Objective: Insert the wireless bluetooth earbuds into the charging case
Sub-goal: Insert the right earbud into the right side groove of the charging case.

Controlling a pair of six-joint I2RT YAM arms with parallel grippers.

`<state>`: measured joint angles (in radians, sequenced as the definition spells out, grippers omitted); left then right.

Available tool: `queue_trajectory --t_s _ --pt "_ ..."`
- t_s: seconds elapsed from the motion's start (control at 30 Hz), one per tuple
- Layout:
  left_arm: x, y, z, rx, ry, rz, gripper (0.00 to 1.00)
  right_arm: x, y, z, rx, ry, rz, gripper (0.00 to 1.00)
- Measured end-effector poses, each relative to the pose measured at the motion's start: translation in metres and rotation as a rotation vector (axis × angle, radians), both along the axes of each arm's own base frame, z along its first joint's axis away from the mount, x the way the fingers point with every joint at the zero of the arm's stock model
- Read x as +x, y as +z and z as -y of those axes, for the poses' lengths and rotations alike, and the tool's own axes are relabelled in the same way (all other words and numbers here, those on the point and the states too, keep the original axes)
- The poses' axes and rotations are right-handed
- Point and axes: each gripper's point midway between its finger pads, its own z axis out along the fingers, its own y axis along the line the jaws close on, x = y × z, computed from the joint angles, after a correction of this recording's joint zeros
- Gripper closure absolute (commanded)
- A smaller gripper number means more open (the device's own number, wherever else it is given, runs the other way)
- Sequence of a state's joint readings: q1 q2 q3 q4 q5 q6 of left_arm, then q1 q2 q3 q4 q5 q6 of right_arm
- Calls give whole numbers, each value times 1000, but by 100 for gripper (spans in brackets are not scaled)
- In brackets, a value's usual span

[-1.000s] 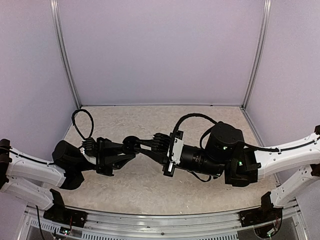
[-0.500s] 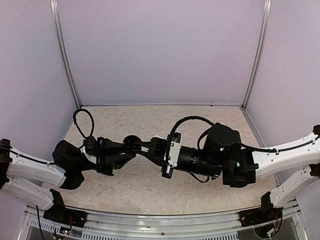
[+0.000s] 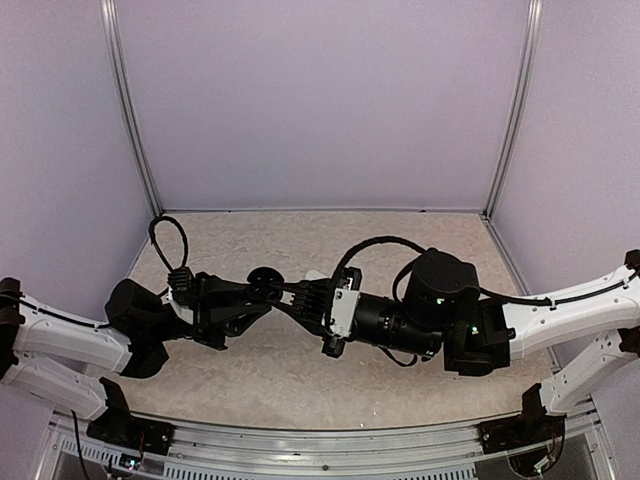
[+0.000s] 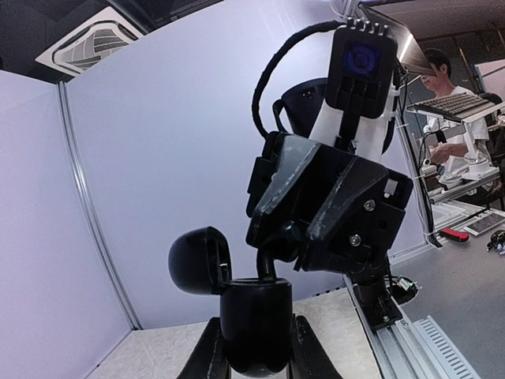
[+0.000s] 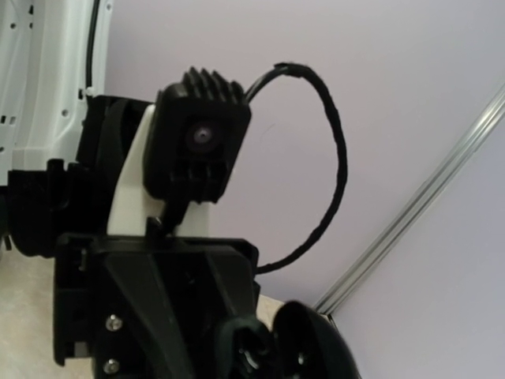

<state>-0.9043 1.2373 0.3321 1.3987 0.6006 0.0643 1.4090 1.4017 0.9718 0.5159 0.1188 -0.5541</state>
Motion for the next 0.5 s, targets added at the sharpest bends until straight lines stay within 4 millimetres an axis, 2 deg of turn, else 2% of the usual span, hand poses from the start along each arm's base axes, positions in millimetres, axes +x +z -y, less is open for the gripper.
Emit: queue_trajectory --t_s 0.33,0.5 --pt "0 2 0 -6 -6 -6 93 7 -12 2 -33 -42 -5 75" --pt "0 2 0 -6 -6 -9 93 8 -14 3 -34 -44 -11 64"
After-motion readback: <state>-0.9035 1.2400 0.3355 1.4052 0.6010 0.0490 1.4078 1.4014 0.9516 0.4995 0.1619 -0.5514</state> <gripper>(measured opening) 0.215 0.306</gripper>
